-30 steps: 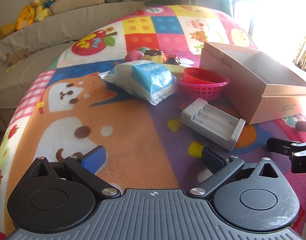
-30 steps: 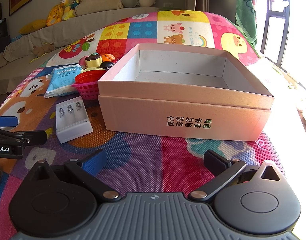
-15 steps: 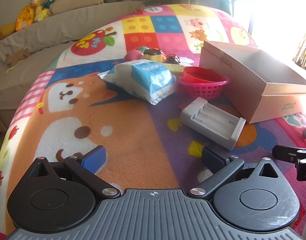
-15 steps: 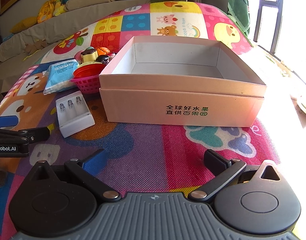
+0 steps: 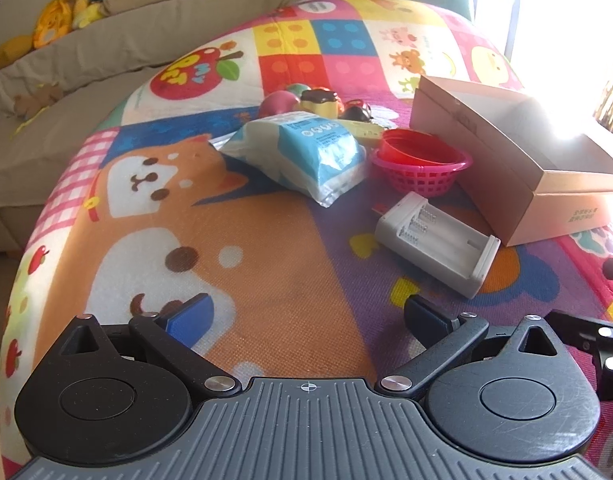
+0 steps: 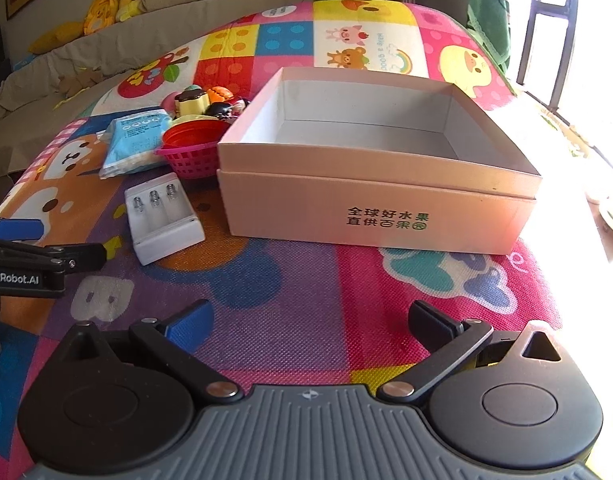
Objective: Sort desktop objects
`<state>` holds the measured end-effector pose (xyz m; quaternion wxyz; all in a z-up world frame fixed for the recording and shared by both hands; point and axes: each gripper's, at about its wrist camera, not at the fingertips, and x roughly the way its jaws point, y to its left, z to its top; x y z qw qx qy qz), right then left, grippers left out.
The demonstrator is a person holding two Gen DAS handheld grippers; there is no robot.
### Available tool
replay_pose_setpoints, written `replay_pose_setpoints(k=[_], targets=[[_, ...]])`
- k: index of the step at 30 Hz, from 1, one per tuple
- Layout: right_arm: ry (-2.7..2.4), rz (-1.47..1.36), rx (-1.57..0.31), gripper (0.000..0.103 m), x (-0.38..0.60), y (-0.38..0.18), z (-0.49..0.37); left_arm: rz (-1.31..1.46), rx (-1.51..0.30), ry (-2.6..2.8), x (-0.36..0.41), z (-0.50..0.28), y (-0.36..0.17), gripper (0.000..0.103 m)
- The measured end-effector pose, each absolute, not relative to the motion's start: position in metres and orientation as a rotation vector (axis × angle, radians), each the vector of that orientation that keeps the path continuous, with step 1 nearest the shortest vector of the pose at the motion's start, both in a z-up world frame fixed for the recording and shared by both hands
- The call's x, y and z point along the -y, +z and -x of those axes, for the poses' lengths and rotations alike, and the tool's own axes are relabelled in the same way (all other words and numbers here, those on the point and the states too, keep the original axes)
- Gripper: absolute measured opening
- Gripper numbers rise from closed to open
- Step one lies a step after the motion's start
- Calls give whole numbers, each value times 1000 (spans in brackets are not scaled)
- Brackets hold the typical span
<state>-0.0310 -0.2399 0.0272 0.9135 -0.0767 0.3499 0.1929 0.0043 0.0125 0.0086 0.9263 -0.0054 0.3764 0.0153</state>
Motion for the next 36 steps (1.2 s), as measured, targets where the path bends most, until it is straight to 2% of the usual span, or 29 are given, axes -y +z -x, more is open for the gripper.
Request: replay_pose_setpoints(k=[4, 5, 6, 8, 9, 11, 14, 19, 25, 28, 30, 32, 34, 35, 36], targets=[[512, 300, -517, 103, 201, 39, 60, 15, -727, 128, -31, -1, 21, 103], [539, 352, -468, 95, 185, 42, 63, 33, -709, 156, -38, 0, 27, 103], [558, 391, -448, 80, 172, 44, 63, 55, -690, 178, -46, 2, 32, 103], [577, 436, -459, 60, 149, 44, 54, 101, -657, 209, -60, 6, 41, 103], [586, 440, -481, 53, 138, 44, 46, 126, -639, 217, -68, 9, 46, 103], [581, 428, -525, 52, 126, 40, 31, 156, -615, 217, -77, 15, 51, 103], [617, 347, -664, 41, 126, 32, 13, 165, -601, 198, -83, 20, 51, 103], [736, 290, -714, 42, 158, 36, 38, 172, -612, 122, -79, 21, 42, 103], [663, 361, -701, 42, 217, 37, 77, 143, -609, -11, -49, 14, 39, 103], [513, 354, -654, 55, 245, 38, 79, 117, -598, -67, -28, 2, 42, 103], [460, 265, -617, 73, 265, 43, 79, 112, -586, -100, -15, -12, 46, 103], [404, 197, -559, 81, 275, 45, 77, 111, -584, -122, -3, -29, 47, 103], [363, 141, -522, 85, 282, 44, 77, 91, -594, -159, 11, -44, 44, 96], [349, 111, -515, 85, 285, 42, 75, 67, -609, -177, 18, -51, 41, 82], [343, 92, -517, 85, 286, 39, 75, 43, -622, -189, 24, -57, 39, 76]])
